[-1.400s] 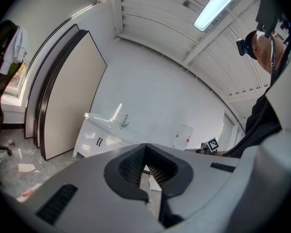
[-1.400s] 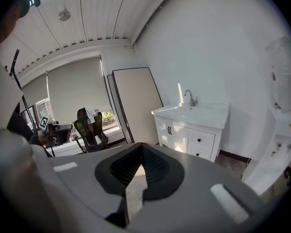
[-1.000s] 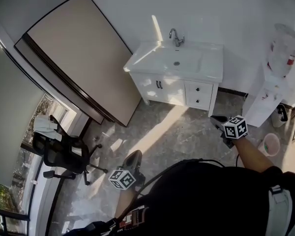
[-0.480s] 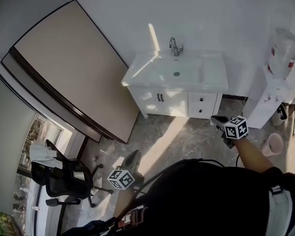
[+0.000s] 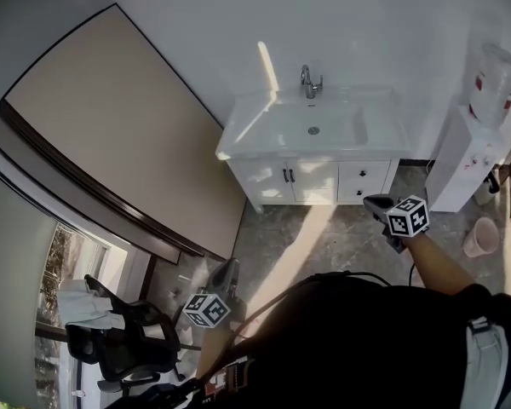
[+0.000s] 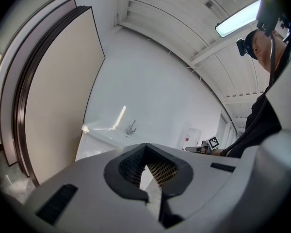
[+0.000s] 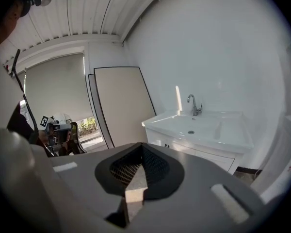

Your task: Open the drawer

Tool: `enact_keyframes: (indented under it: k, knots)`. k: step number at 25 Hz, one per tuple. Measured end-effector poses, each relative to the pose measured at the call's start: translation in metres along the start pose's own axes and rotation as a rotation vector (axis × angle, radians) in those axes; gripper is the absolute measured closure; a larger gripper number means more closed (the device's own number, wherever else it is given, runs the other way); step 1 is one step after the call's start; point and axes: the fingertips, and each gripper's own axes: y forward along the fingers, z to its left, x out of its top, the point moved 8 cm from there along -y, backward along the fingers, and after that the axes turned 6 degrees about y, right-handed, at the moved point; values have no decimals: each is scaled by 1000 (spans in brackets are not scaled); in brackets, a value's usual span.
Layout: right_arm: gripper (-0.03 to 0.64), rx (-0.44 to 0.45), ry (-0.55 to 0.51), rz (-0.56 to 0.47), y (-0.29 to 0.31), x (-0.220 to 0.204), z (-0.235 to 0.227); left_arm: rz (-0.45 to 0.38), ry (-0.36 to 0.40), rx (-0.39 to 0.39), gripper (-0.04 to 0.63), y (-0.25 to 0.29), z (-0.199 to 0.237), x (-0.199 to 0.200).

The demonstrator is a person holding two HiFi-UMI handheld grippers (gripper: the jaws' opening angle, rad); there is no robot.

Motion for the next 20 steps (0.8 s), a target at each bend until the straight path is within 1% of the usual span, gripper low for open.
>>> enact_keyframes:
  k: [5,8,11,15,20]
  knots:
    - [615,6,10,12,46,15,-15,9,-31,35,604,13,35,-4]
    - [615,41,8,22,81,26,-30,11,-34,58,604,32,51,-2]
    - [615,78,6,29,115,39,-55,5,-27,88,604,60,61,4]
    - [615,117,0,51,165,75,-101,-11,-27,137,604,110,74,22]
    - [615,180,-49,52,222,137,-149,-41,-17,183,604,177,88,50]
